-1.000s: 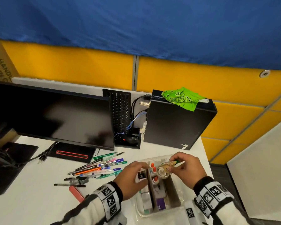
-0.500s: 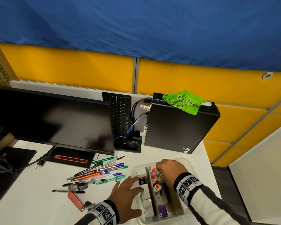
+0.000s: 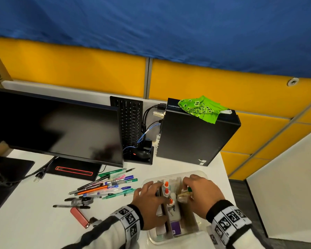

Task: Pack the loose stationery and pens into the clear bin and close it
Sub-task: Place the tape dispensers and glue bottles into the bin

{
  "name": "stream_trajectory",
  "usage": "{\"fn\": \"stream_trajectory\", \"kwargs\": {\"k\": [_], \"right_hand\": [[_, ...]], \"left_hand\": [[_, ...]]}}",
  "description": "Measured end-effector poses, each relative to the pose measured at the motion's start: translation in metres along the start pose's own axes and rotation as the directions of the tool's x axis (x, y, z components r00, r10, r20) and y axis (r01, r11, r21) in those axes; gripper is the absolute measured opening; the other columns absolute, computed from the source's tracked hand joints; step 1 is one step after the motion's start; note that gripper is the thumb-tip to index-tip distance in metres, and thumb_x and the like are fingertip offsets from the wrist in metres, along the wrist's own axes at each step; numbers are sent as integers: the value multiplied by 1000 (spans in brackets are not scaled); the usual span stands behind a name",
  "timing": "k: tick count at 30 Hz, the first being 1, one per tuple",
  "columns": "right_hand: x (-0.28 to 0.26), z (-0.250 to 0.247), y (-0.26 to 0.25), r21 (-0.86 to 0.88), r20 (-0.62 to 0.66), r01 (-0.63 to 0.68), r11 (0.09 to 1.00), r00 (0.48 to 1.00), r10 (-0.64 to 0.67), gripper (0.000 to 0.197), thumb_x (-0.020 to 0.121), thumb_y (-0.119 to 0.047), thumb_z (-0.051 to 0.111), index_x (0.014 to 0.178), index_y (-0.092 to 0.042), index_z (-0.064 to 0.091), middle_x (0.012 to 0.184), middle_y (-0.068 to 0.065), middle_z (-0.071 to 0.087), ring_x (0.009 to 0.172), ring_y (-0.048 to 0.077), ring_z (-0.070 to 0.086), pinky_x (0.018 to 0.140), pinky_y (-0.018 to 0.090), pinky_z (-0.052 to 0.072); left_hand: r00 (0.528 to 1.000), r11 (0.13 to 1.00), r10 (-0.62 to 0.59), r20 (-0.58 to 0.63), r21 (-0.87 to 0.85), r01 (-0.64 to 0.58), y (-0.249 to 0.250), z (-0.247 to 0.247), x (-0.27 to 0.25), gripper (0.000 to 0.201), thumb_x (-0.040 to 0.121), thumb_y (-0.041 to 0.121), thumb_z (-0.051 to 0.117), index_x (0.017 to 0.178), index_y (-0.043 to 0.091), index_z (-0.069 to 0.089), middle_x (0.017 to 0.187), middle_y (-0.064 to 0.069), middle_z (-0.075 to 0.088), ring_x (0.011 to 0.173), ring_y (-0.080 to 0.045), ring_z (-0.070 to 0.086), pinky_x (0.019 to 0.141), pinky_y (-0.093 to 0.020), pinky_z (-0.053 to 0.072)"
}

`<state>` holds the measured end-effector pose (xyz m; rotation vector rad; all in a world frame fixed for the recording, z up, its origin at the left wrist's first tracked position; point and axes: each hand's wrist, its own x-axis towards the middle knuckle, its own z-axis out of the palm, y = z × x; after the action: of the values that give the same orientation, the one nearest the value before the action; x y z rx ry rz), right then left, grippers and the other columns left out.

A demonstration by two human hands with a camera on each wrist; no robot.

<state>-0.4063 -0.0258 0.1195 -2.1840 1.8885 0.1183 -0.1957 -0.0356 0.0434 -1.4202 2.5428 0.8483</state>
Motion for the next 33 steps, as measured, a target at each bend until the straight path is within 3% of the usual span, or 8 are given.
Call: {"fn": "stream_trajectory", "kwargs": {"k": [6, 11, 14, 21, 26, 28, 31, 33], "right_hand": [[-15, 16, -5, -92, 154, 191, 977, 972, -175, 33, 79, -15, 69, 107, -31, 61, 112, -4, 65, 100, 25, 64, 84, 35, 53], [-8, 30, -15, -191, 224, 310, 932, 938, -266, 42, 87, -14, 66, 127, -25, 60, 125, 3, 64, 112, 32, 59, 93, 40, 50], [1, 37, -15, -190, 215, 324, 927, 935, -283, 45, 87, -10, 66, 128, -26, 59, 127, 3, 62, 111, 33, 61, 93, 43, 54], [12, 65, -15, -120, 195, 251, 961, 955, -225, 45, 91, -3, 54, 131, -22, 48, 111, 8, 67, 96, 31, 67, 80, 38, 53], [16, 71, -5, 25, 142, 160, 987, 977, -161, 45, 92, -9, 56, 132, -28, 52, 125, 3, 63, 110, 25, 64, 95, 31, 50], [18, 68, -4, 108, 140, 108, 988, 983, -122, 38, 90, -11, 57, 123, -28, 56, 121, 2, 65, 108, 23, 64, 94, 29, 50], [23, 68, 0, 235, 167, -21, 972, 986, -19, 24, 84, -12, 63, 100, -30, 61, 103, -1, 70, 88, 16, 67, 83, 28, 57], [26, 72, 7, 340, 198, -104, 935, 979, 37, 27, 79, -7, 67, 93, -30, 66, 91, -4, 70, 80, 14, 68, 79, 30, 60]], "left_hand": [[998, 998, -59, -18, -4, 59, -8, 2, 13, 62, 81, 56, 61, 141, 48, 45, 166, 4, 7, 153, -29, 2, 120, -56, 13], [964, 972, -117, -237, -228, 62, -25, 7, 11, 47, 83, 40, 64, 130, 38, 56, 155, 7, 30, 144, -24, 27, 117, -42, 33], [932, 937, -210, -295, -334, 106, -54, 11, 4, 41, 84, 34, 68, 124, 35, 58, 147, 6, 40, 137, -22, 36, 115, -39, 35], [891, 899, -362, -274, -355, 257, -121, 26, -24, 44, 81, 35, 71, 123, 31, 61, 133, 5, 48, 128, -23, 47, 112, -37, 39], [884, 895, -407, -232, -294, 335, -144, 37, -47, 44, 85, 32, 67, 128, 30, 59, 133, 5, 51, 125, -18, 50, 109, -32, 40], [891, 906, -405, -207, -223, 360, -154, 40, -60, 42, 85, 22, 64, 126, 31, 59, 129, 8, 52, 123, -17, 52, 108, -30, 41], [909, 927, -372, -186, -116, 356, -172, 50, -83, 36, 80, 18, 60, 103, 45, 60, 116, 13, 60, 117, -18, 58, 100, -35, 48], [918, 939, -343, -198, -55, 339, -186, 62, -92, 31, 80, 16, 58, 99, 40, 65, 112, 11, 65, 114, -22, 61, 95, -39, 51]]}}
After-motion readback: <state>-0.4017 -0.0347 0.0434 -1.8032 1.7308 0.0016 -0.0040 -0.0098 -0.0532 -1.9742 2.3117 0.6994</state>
